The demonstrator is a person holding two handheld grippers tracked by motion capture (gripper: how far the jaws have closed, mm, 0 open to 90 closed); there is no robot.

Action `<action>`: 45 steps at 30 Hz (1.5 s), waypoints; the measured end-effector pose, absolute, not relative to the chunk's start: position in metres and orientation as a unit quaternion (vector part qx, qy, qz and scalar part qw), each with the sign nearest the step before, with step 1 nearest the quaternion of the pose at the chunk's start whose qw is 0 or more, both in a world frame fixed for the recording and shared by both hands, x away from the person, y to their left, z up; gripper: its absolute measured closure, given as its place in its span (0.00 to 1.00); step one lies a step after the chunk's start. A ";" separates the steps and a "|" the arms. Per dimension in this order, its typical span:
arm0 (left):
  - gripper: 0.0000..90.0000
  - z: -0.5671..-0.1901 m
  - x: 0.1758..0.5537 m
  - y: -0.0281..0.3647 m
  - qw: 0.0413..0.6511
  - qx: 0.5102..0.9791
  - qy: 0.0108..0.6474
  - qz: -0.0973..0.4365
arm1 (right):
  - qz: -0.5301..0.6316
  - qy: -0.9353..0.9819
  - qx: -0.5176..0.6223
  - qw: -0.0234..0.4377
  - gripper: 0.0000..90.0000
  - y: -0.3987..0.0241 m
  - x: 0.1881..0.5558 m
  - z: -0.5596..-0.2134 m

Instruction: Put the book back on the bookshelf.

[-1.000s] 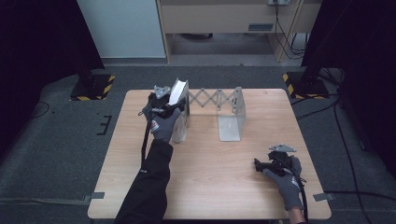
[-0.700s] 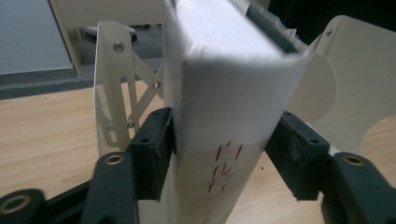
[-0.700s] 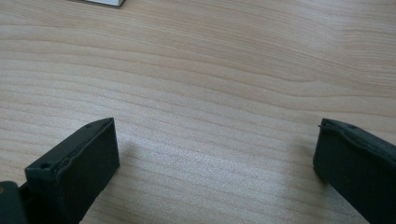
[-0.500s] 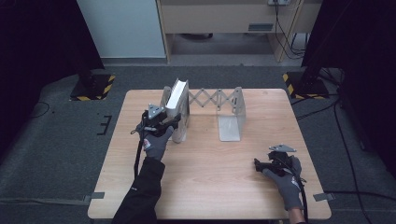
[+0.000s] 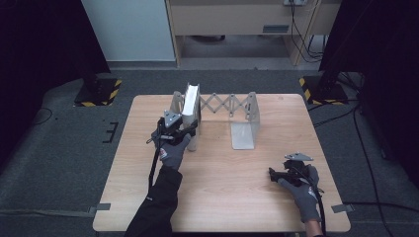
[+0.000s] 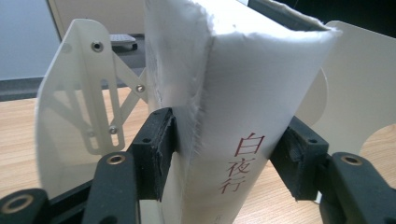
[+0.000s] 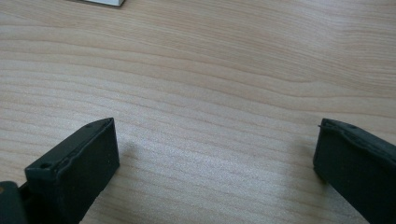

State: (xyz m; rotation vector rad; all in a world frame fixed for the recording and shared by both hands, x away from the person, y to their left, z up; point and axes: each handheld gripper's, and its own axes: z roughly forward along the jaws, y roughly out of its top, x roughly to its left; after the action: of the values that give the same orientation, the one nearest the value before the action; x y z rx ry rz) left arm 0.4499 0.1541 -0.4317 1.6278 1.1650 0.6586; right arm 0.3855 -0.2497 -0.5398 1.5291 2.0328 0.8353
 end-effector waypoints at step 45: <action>0.36 -0.433 0.425 0.165 0.498 0.699 0.442 0.260 | 0.304 0.739 0.555 0.230 0.01 -0.249 0.386 -0.540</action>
State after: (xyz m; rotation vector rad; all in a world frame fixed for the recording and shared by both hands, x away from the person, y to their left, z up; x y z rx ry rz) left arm 0.4254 0.1649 -0.4335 1.6930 1.0704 0.6290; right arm 0.3855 -0.2492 -0.5397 1.5266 2.0328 0.8369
